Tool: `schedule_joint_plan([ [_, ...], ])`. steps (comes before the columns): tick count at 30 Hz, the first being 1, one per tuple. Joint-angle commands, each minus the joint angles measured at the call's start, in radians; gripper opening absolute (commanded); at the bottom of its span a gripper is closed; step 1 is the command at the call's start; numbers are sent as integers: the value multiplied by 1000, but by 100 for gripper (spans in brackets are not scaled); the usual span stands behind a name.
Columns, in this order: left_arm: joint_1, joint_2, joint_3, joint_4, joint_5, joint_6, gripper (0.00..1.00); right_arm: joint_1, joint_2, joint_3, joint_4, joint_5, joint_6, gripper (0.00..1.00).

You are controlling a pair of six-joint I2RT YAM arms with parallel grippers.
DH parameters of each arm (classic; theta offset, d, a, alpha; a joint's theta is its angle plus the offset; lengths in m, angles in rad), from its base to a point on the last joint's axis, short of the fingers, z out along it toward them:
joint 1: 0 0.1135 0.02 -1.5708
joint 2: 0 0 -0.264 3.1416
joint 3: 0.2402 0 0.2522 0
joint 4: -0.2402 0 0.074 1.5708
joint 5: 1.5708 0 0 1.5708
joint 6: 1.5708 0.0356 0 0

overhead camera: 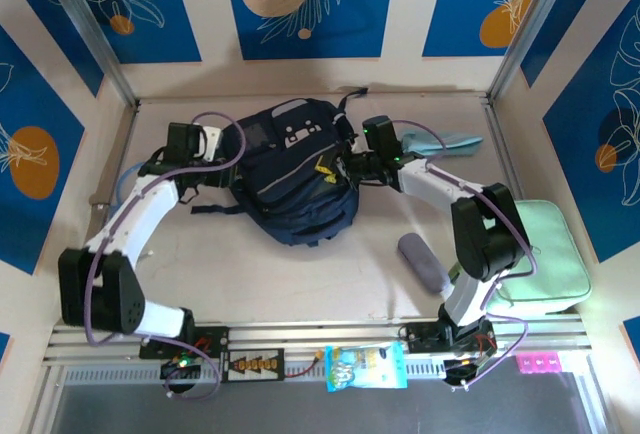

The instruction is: Pack the student bag

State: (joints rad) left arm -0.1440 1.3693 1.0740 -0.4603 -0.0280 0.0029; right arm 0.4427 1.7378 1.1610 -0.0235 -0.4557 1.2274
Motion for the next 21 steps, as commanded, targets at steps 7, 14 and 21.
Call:
schedule_joint_plan([
  [7,14,-187,-23,-35,-46,-283,98,3,-236,16,-377,399,-280,69],
  [14,17,-235,-38,-65,-9,-290,100,-245,-375,-91,-432,547,-353,76],
  [21,19,-248,-53,-65,77,-221,100,-506,-144,68,-438,478,-357,87],
])
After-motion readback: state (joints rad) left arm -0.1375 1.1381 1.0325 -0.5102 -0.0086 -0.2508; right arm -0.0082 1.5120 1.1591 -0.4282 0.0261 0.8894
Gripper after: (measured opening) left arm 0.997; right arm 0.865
